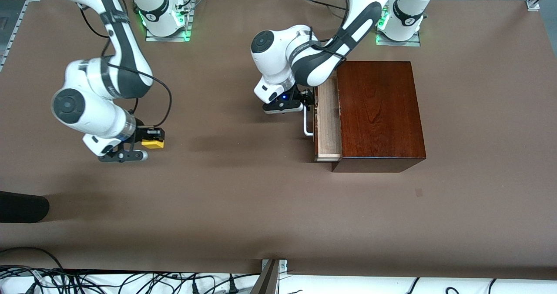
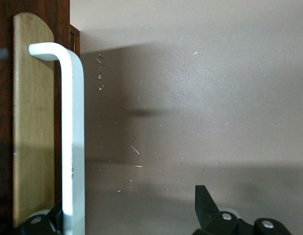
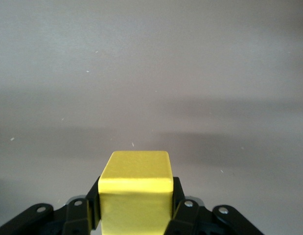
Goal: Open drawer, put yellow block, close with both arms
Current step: 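Lift the yellow cube with the right gripper while the left gripper pulls the drawer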
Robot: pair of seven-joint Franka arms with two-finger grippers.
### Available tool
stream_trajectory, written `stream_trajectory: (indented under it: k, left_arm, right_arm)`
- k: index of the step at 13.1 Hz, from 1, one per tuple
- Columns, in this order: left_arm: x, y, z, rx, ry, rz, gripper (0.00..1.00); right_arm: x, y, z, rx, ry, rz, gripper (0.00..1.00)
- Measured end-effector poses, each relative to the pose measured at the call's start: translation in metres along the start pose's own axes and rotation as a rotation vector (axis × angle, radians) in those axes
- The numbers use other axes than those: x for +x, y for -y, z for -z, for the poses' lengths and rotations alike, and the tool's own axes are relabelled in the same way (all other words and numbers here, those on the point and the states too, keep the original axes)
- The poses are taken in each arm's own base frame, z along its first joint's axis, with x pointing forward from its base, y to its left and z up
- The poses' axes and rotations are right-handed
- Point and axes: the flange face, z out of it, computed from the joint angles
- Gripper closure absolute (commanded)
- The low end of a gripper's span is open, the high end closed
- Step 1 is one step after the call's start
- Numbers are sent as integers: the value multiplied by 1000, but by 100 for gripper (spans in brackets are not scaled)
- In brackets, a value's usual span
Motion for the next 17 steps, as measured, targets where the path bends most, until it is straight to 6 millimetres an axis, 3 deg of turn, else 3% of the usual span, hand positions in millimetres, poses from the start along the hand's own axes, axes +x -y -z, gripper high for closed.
stream_trajectory:
  k: [4, 13, 17]
  left_arm:
    - [0, -6, 6, -14, -4, -1, 0]
    - [3, -20, 23, -9, 22, -41, 0]
    - [-2, -27, 61, 48, 31, -103, 0]
  right_arm:
    - [2, -5, 36, 0, 26, 17, 96]
    - [-5, -15, 79, 6, 13, 35, 96]
    - [-9, -22, 106, 4, 40, 45, 96]
